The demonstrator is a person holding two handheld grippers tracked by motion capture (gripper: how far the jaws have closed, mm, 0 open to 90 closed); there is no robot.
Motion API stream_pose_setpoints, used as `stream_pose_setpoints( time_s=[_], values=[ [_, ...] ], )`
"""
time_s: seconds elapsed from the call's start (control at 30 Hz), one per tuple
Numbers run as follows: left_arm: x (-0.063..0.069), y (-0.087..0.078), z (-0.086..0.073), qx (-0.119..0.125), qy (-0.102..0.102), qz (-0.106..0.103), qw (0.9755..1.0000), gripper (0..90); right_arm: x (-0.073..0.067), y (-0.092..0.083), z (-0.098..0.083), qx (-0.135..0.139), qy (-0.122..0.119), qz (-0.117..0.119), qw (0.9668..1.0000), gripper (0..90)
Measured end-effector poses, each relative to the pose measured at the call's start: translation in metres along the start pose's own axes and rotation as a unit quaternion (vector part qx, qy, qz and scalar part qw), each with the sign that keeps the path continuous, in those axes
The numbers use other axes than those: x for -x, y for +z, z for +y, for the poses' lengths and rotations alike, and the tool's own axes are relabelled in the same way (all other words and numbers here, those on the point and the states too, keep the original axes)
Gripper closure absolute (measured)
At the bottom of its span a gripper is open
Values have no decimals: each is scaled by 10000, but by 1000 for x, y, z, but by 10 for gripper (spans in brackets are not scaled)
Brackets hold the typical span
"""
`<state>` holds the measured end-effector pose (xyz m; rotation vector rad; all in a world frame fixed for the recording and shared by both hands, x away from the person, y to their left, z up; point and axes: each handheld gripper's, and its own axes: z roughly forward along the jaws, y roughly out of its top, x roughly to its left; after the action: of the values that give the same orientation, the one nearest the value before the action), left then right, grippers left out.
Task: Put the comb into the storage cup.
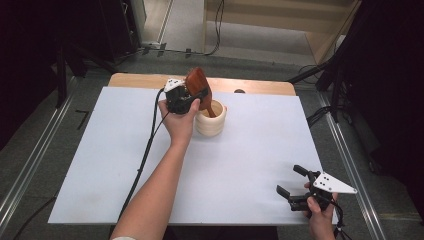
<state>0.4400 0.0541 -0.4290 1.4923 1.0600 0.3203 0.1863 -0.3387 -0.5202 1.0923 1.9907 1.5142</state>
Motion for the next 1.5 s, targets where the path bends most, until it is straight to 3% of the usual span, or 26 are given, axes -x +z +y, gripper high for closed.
stream_pose_setpoints(
  time_s=[0.4,0.5,0.6,0.73,0.97,1.17,1.5],
  values=[
    [-4,2,-6,23,-165,-24,9999,524,0,1,0,-14,-11,3,10000,0],
    [-4,1,-6,38,-70,59,10000,494,0,1,0,-15,-28,-5,10000,0],
    [-6,-1,-4,9,-101,77,9999,462,0,1,0,-21,-35,-8,10000,0],
    [-9,-3,-3,-63,-73,121,9999,343,0,1,0,-30,-52,-16,10000,0],
    [-9,-4,-4,-208,72,-78,9997,150,-1,1,0,-38,-51,-13,10000,0],
    [-8,-5,-4,-280,142,-62,9995,3,-1,1,0,-36,-49,-6,10000,0],
    [-8,-9,-5,-316,281,105,9990,0,-1,1,0,-33,-62,1,10000,0]
  ],
)
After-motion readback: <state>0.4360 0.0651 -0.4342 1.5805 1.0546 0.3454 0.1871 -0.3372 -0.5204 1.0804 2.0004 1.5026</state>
